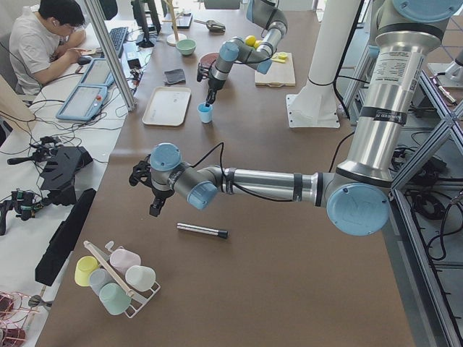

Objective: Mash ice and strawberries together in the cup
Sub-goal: 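Lower and open the right gripper to drop the cube into the cup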

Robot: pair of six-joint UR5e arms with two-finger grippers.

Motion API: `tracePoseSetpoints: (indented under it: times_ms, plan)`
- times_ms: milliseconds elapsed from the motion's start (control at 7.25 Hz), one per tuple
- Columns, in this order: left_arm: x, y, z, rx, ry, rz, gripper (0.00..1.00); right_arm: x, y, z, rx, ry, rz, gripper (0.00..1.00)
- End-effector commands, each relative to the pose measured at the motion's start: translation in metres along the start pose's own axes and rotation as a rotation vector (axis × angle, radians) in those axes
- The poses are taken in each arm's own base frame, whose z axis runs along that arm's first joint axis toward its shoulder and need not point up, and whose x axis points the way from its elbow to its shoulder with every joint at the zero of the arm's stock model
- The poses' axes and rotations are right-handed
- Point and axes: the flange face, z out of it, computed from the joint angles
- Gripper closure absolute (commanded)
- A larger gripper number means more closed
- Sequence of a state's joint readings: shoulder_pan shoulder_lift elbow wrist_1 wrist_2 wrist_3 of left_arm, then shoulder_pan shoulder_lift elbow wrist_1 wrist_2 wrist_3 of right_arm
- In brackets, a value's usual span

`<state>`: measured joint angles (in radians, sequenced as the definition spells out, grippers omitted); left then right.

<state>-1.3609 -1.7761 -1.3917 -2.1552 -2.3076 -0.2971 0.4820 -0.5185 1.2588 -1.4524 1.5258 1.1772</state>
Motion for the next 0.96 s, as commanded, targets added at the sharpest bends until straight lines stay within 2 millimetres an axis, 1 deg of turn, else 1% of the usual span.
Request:
tracePoseSetpoints:
  times_ms: [0, 138, 276, 414, 551, 689, 827]
  plan:
    - [0.001, 0.000, 0.000, 0.001, 0.001, 0.001, 0.03, 0.002, -0.002, 0.003, 0.003, 0.006, 0.002, 0.66]
    - [0.000, 0.000, 0.000, 0.000, 0.000, 0.000, 0.03, 0.001, -0.003, 0.003, 0.008, 0.008, 0.009, 0.55]
    - [0.001, 0.000, 0.000, 0.001, 0.000, 0.001, 0.03, 0.000, -0.003, 0.001, 0.011, 0.006, 0.012, 0.49]
    - [0.002, -0.001, -0.001, 0.003, 0.002, 0.003, 0.03, -0.001, -0.005, -0.001, 0.013, 0.004, 0.013, 0.40]
    - [0.002, 0.000, -0.001, 0.003, 0.002, 0.003, 0.03, -0.002, -0.006, -0.002, 0.015, 0.003, 0.015, 0.24]
    - [0.001, -0.001, -0.001, 0.002, 0.002, 0.002, 0.03, 0.003, -0.016, -0.005, 0.021, 0.003, 0.014, 0.13]
    - [0.001, -0.001, -0.001, 0.002, 0.002, 0.002, 0.03, 0.007, -0.031, -0.015, 0.012, -0.016, 0.002, 0.12]
